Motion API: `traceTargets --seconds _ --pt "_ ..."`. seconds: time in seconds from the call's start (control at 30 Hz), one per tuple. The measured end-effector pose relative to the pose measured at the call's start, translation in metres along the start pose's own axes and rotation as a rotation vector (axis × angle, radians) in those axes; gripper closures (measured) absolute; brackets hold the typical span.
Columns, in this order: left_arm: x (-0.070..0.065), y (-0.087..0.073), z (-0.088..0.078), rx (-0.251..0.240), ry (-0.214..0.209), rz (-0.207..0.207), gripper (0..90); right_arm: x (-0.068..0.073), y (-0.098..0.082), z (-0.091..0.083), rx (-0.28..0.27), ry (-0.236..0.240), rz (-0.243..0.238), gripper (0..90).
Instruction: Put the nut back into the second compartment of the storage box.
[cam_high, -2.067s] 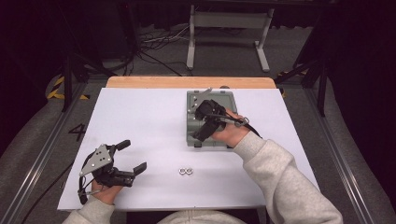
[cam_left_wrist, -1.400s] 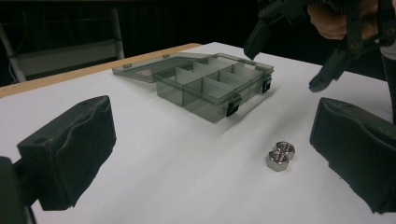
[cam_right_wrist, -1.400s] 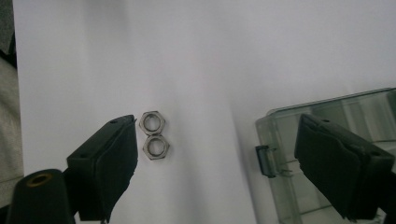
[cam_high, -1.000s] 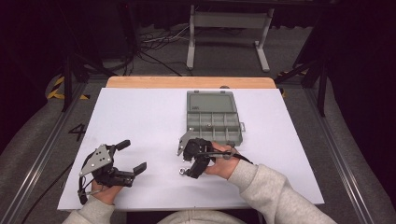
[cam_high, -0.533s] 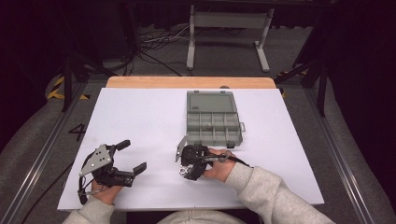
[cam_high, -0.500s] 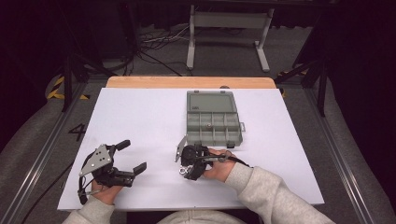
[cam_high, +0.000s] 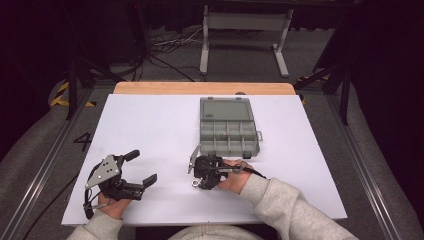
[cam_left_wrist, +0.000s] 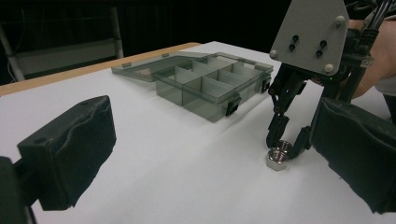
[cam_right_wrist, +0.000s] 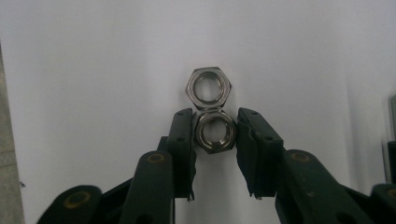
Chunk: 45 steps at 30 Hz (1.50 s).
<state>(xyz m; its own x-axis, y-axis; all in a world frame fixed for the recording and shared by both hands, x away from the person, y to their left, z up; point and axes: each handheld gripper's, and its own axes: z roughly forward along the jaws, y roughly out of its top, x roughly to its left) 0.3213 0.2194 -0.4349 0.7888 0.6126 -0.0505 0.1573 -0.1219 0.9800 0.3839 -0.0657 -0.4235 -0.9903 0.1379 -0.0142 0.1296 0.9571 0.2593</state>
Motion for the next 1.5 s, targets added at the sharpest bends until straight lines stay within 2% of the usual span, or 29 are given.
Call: traceTargets --seconds 0.2,0.27,0.47,0.5,0.53,0.6,1.07,1.23,1.27,1.5 --pt "0.000 0.000 0.000 0.003 -0.001 0.001 1.1 0.000 -0.001 -0.008 -0.012 -0.009 -0.001 70.3" --pt "0.000 0.000 0.000 0.003 -0.001 0.001 1.1 0.000 0.000 -0.018 -0.025 -0.024 -0.015 70.3" --pt "0.000 0.000 0.000 0.005 0.000 0.002 1.1 -0.002 0.003 -0.041 -0.060 -0.051 -0.013 70.3" --pt "0.000 0.000 0.000 0.005 0.000 0.003 1.2 -0.004 0.004 -0.049 -0.068 -0.064 -0.013 70.3" --pt "0.000 0.000 0.000 0.005 0.000 0.002 1.2 -0.004 0.004 -0.049 -0.068 -0.064 -0.013 70.3" --pt "0.000 0.000 0.000 0.003 -0.001 0.001 1.1 -0.008 0.005 -0.061 -0.085 -0.073 -0.003 70.2" --pt "0.000 0.000 0.000 0.003 0.000 0.002 1.2 -0.027 0.008 -0.099 -0.149 -0.130 0.025 70.2" --pt "0.000 0.000 0.000 0.004 0.001 0.003 1.1 -0.036 0.008 -0.108 -0.170 -0.140 0.046 70.2" --pt "0.000 0.000 0.000 0.003 0.002 0.002 1.1 -0.039 0.008 -0.110 -0.187 -0.156 0.047 70.2" --pt "0.001 0.000 0.000 0.005 0.001 0.003 1.1 -0.053 0.007 -0.119 -0.206 -0.179 0.078 70.2"
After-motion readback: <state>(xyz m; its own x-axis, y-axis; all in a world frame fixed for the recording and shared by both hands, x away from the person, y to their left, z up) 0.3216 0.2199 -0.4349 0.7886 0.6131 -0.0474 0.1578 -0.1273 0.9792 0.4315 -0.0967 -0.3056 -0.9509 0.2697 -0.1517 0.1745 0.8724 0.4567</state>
